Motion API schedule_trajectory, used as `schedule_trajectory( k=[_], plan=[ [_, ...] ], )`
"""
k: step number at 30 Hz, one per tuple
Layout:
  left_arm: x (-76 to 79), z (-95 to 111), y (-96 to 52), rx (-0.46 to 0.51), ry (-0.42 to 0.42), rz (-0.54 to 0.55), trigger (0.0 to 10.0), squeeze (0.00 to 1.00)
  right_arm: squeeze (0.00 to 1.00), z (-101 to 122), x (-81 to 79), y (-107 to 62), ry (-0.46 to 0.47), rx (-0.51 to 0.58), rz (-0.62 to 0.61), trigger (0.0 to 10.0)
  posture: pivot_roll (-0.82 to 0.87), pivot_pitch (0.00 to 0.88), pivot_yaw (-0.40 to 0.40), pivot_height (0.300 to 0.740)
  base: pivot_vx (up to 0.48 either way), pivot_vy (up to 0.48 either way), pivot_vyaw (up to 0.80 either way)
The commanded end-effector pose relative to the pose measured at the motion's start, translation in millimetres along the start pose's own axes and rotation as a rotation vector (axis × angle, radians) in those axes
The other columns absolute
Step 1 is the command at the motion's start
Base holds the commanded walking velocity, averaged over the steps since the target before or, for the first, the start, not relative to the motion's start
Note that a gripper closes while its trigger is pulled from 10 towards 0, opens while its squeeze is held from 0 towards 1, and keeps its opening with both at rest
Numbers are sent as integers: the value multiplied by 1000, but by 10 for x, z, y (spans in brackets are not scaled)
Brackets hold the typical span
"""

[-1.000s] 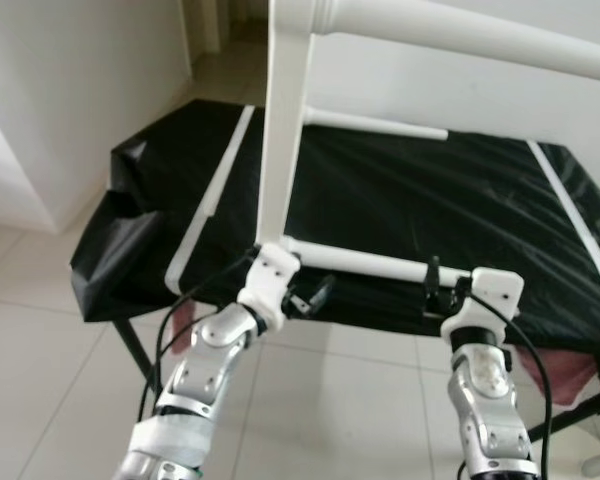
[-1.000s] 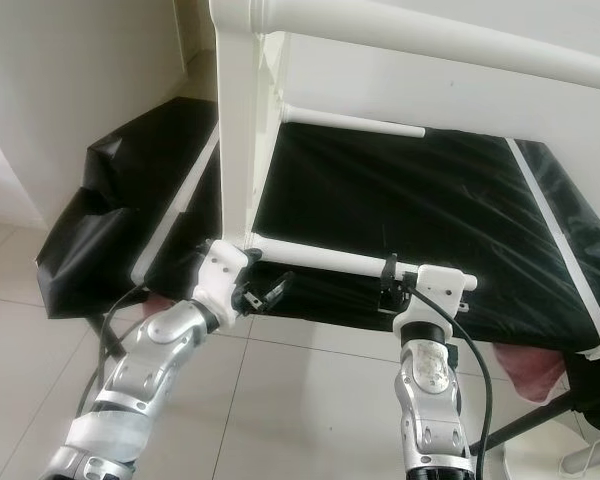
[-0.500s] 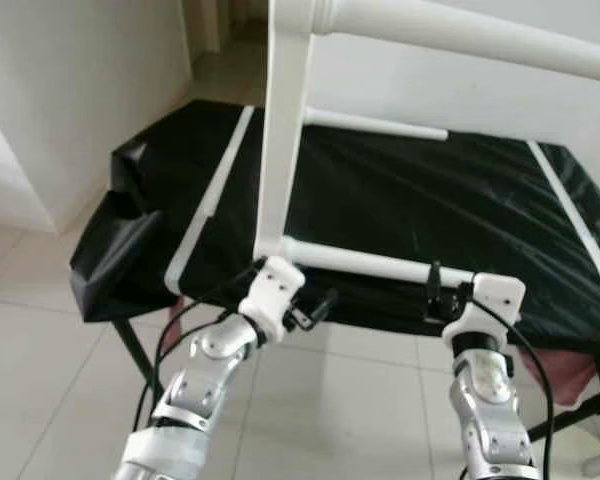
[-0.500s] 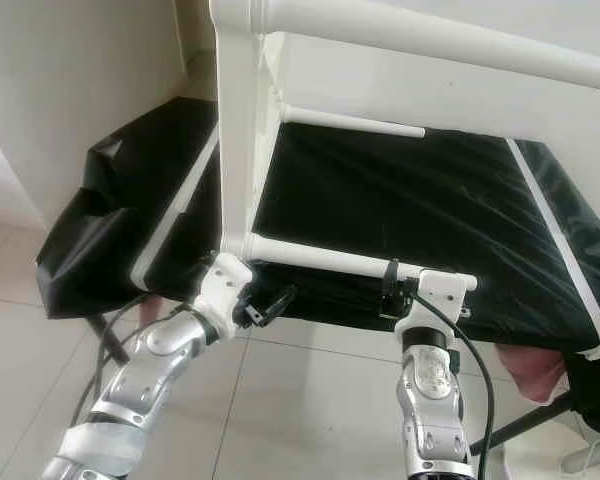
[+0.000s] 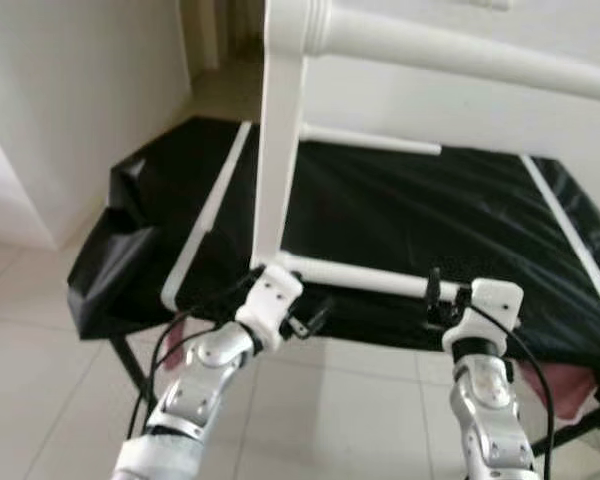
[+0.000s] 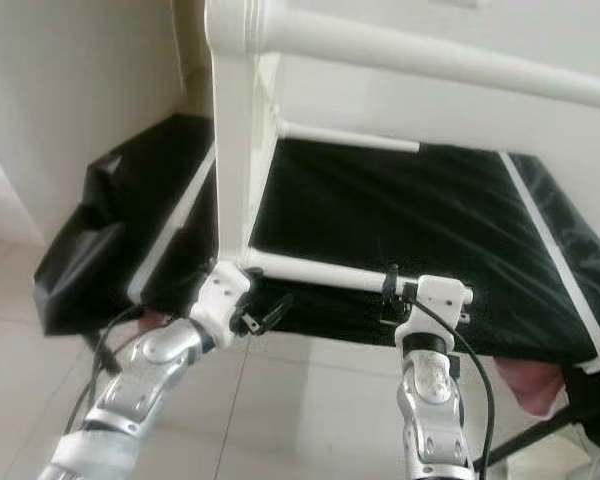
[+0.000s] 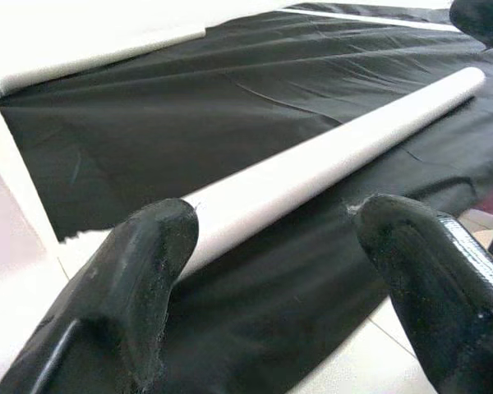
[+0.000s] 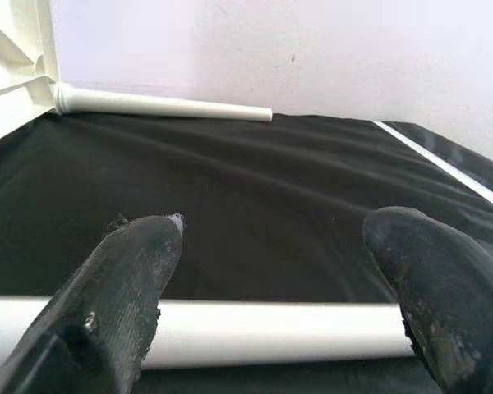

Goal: Building children table

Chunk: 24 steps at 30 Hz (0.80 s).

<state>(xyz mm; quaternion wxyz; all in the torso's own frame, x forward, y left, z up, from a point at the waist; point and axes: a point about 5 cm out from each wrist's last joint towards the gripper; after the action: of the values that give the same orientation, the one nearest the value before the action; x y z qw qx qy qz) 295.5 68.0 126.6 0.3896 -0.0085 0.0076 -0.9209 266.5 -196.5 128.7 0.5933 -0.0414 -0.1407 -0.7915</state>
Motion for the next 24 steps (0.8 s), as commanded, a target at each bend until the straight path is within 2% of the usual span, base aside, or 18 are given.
schedule_trajectory(
  k=[1,9,12,24],
  plan=[
    [72,-1,-5,-14,7,-92,10000,0,0,-28,11,9,-2,-10,-11,10000,54,0,-50,740,368,0,0],
    [100,5,-16,-11,4,-110,10000,0,0,-36,5,11,-7,-10,-9,10000,54,0,-51,740,369,0,0],
    [212,-8,-65,10,-15,-181,10000,0,0,-55,10,-3,-13,-15,-8,10000,55,0,-51,740,0,0,0],
    [300,-62,-130,-40,-7,-271,10000,0,0,-48,-15,0,-25,-4,3,10000,62,0,-50,740,0,0,0]
  ],
)
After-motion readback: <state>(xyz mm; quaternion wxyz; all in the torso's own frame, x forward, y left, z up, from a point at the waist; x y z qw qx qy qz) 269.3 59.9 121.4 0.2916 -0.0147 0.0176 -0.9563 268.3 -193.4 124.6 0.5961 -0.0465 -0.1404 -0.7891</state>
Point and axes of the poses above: a point about 5 cm out from each wrist's last joint towards the gripper, its own y axis pointing out of the wrist towards the gripper, its own z axis along the axis of the wrist's last joint, x = y × z, and after that the axes turned 12 degrees about -y, right-handed
